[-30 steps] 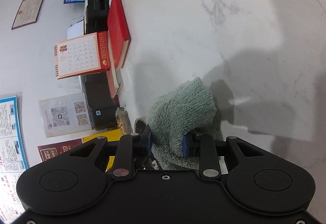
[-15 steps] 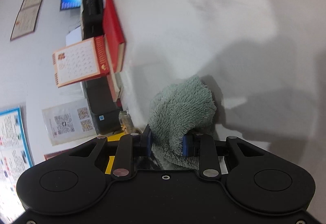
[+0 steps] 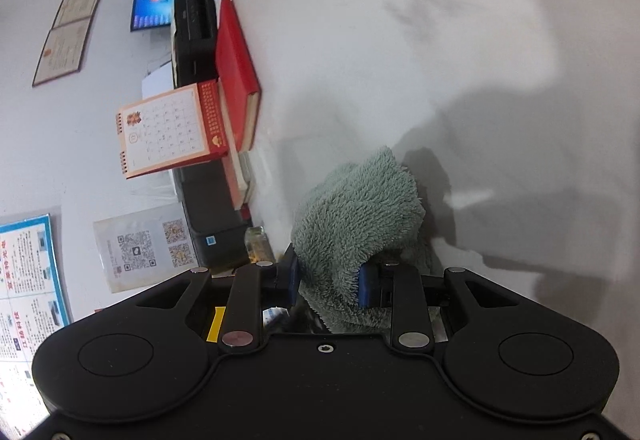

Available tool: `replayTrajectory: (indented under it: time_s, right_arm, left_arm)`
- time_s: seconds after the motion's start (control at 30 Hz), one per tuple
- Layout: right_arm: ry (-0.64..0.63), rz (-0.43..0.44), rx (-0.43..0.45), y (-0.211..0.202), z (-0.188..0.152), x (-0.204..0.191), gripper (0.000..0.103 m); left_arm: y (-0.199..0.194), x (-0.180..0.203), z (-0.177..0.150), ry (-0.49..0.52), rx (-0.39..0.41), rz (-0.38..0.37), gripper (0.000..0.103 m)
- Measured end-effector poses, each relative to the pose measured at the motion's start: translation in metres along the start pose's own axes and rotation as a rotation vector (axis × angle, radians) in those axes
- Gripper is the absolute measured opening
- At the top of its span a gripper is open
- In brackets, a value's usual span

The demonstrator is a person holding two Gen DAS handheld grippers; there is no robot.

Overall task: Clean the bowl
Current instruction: 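Rub the towel along the bowl's outer side with the right tool while the left tool holds the rim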

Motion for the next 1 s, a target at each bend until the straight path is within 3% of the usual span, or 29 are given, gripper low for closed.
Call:
replayTrajectory:
  time_s: [0.3,0.47,0.6,0.7,0.9,1.0]
  right_arm:
    - [-0.083,-0.031,0.077,-0.018,-0.036,-0.002,0.031]
    - [-0.119,-0.031,0.1,-0.015,-0.022,-0.011,0.031]
    - [-0.132,-0.027,0.089,-0.013,-0.017,-0.014,0.03]
    - [-0.128,-0.03,0.085,-0.011,-0.017,-0.011,0.03]
    - [-0.145,-0.039,0.082,-0.002,-0.011,-0.018,0.031]
    - [-0.155,-0.038,0.073,0.003,-0.003,-0.023,0.031]
  left_arm:
    - [-0.005,0.001,-0.008,-0.06,0.025,0.053,0.027]
    - [-0.018,-0.006,-0.018,-0.09,0.017,0.05,0.02]
    - [-0.025,-0.01,-0.002,-0.036,0.051,0.052,0.02]
    - [-0.011,-0.009,0.004,-0.014,0.034,0.038,0.021]
    - [-0.016,-0.007,-0.015,-0.109,0.011,0.03,0.02]
    - [-0.022,-0.004,-0.022,-0.108,0.011,0.027,0.02]
Point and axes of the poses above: each gripper's, at about its wrist camera, not at the fingertips, and y roughly the way its jaws point, x to its right, z to its top, the point moved 9 cm from there along y, roughly the way its jaws point, and after that the axes turned 7 degrees about y, right-handed, at the moved point
